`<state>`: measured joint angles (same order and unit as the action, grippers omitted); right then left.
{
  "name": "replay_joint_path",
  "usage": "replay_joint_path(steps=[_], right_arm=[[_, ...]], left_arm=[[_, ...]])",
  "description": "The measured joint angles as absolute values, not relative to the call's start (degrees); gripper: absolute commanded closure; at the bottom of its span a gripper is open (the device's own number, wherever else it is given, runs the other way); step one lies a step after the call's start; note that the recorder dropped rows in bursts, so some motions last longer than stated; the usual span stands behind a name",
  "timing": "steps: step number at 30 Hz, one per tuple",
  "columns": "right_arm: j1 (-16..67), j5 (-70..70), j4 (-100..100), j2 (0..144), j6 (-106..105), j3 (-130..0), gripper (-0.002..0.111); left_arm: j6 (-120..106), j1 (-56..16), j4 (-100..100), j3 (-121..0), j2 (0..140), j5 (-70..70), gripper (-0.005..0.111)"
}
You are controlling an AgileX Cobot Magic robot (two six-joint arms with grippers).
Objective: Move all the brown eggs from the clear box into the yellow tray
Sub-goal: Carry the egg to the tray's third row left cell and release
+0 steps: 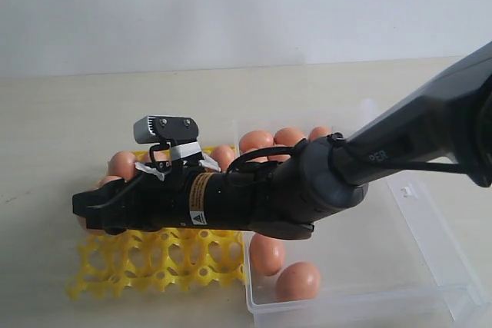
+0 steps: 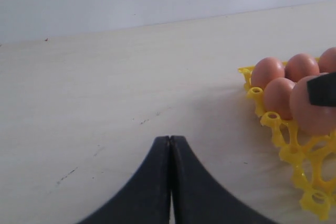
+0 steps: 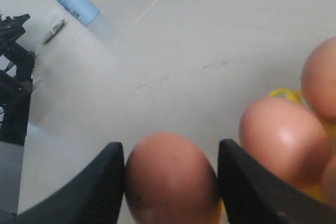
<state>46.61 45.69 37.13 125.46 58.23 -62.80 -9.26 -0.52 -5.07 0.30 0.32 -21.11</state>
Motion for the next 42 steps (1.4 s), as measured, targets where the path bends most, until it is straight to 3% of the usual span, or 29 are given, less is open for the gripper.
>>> replay_joint_path(steps=[4, 16, 24, 34, 42], right_arm=[[46.61, 45.69, 37.13, 126.00, 58.35, -62.91, 0.101], [46.61, 45.26, 36.60, 126.98, 59.06, -64.07, 0.063], [46.61, 45.26, 36.60, 126.98, 59.06, -64.07, 0.053], [46.61, 44.53, 36.71, 126.35, 59.06, -64.07, 0.055], [46.50, 32.82, 47.86, 110.67, 62.69, -64.07, 0.096]], left_arm=[[-9.26, -0.52, -5.07, 0.30, 0.32, -21.11, 0.107], [-9.26, -0.52, -5.07, 0.30, 0.32, -21.11, 0.107], [-9.26, -0.52, -5.07, 0.30, 0.32, -21.11, 0.107], [-9.26, -0.52, -5.07, 0.30, 0.32, -21.11, 0.107], [-9.26, -0.52, -5.07, 0.30, 0.32, -21.11, 0.107]])
